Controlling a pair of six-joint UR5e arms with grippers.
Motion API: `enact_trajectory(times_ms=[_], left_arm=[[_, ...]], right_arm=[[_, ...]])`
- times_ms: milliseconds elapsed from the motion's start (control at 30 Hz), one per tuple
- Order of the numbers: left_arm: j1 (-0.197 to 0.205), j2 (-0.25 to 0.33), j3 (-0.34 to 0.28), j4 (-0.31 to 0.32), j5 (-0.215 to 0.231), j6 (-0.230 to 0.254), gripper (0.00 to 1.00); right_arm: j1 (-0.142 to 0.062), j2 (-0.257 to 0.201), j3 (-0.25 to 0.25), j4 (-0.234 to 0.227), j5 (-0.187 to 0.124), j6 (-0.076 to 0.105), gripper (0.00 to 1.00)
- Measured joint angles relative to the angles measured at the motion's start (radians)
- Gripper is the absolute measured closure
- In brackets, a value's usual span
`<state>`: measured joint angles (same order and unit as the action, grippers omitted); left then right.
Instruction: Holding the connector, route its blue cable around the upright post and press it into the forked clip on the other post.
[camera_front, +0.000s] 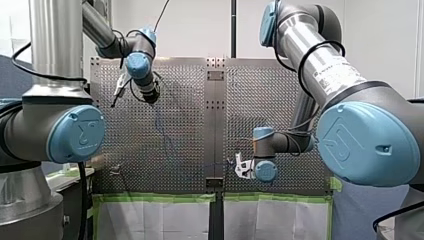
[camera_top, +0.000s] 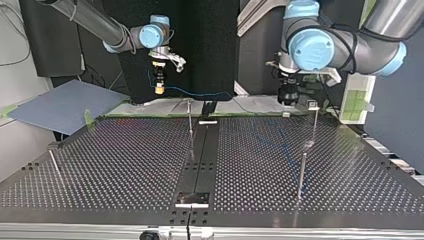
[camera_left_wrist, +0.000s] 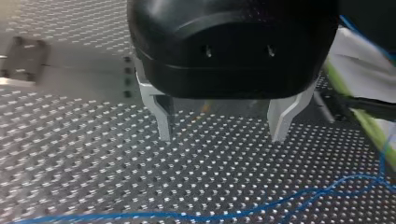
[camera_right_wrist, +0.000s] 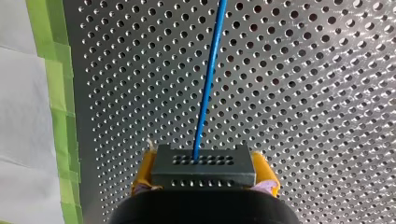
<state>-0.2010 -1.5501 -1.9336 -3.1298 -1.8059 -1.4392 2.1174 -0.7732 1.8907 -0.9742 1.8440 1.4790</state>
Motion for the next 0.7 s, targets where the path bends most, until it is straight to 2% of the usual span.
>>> enact_trajectory(times_ms=[233, 533, 700], left_arm=[[-0.009, -0.049, 0.021, 0.068, -0.036, 0.069, 0.00], [-0.023, -0.053, 0.053, 0.144, -0.110, 0.145, 0.00], [-0.028, -0.053, 0.056, 0.188, -0.122, 0.188, 0.00]], right_arm=[[0.000, 0.000, 0.000, 0.000, 0.000, 0.000, 0.92], [0.001, 0.000, 0.000, 0.000, 0.000, 0.000, 0.92], [0.002, 0.000, 0.000, 0.000, 0.000, 0.000, 0.92]])
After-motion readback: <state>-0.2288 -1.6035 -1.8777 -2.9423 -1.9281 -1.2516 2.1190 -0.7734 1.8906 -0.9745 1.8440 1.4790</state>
